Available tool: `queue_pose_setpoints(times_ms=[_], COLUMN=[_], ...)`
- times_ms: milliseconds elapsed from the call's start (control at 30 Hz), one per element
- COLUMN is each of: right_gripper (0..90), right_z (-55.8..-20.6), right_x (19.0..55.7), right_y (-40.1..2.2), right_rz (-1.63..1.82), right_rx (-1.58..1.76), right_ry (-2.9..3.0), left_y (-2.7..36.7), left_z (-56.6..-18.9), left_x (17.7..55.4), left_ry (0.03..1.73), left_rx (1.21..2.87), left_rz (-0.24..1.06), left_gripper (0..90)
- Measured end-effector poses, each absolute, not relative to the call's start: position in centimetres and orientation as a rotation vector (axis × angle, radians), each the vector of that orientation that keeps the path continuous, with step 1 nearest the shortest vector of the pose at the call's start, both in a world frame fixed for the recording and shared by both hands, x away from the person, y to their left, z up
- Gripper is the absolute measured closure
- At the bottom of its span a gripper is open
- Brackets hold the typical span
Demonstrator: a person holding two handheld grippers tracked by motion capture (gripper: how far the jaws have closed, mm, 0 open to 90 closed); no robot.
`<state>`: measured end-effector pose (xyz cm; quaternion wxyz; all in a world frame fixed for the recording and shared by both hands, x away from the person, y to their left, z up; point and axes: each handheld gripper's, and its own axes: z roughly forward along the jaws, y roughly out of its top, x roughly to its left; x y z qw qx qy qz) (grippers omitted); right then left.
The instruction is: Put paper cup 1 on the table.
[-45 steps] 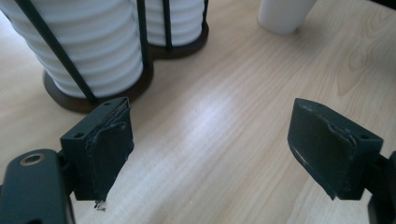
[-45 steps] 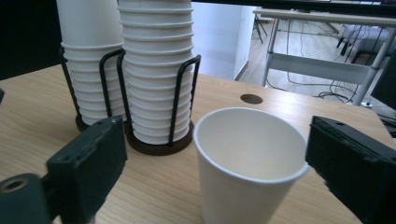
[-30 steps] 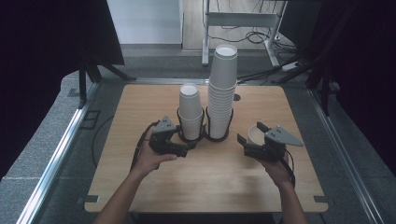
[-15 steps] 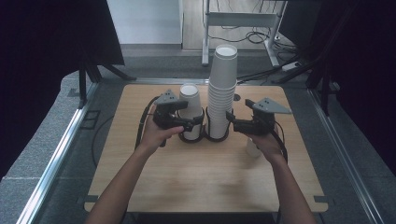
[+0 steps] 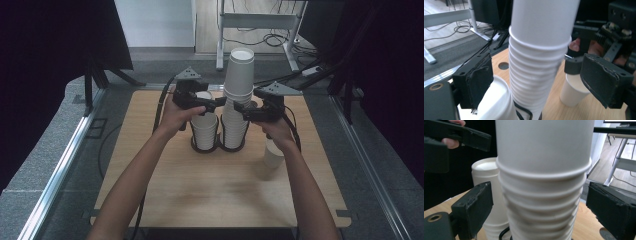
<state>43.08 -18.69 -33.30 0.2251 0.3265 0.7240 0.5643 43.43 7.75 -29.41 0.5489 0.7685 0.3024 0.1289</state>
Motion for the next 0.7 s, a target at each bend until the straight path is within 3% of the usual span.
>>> queue_pose_setpoints(times_ms=[267,433,700], right_gripper=[4.2,4.0,3.9], right_z=[-33.5,-33.5,-33.6], right_x=[44.4,44.5,44.7], right_y=[-17.8,-17.6,-17.7], right_rz=[1.567,1.563,1.572], right_rx=[0.896,0.905,0.898], right_ry=[1.995,1.999,2.006], left_y=[6.2,5.0,2.2], left_z=[-28.5,-28.3,-27.2], left_x=[45.2,46.5,46.8], left_ry=[0.732,0.709,0.674], left_rx=[1.8,1.787,1.811], left_rz=[0.339,0.281,0.3], left_gripper=[5.7,1.9,2.1])
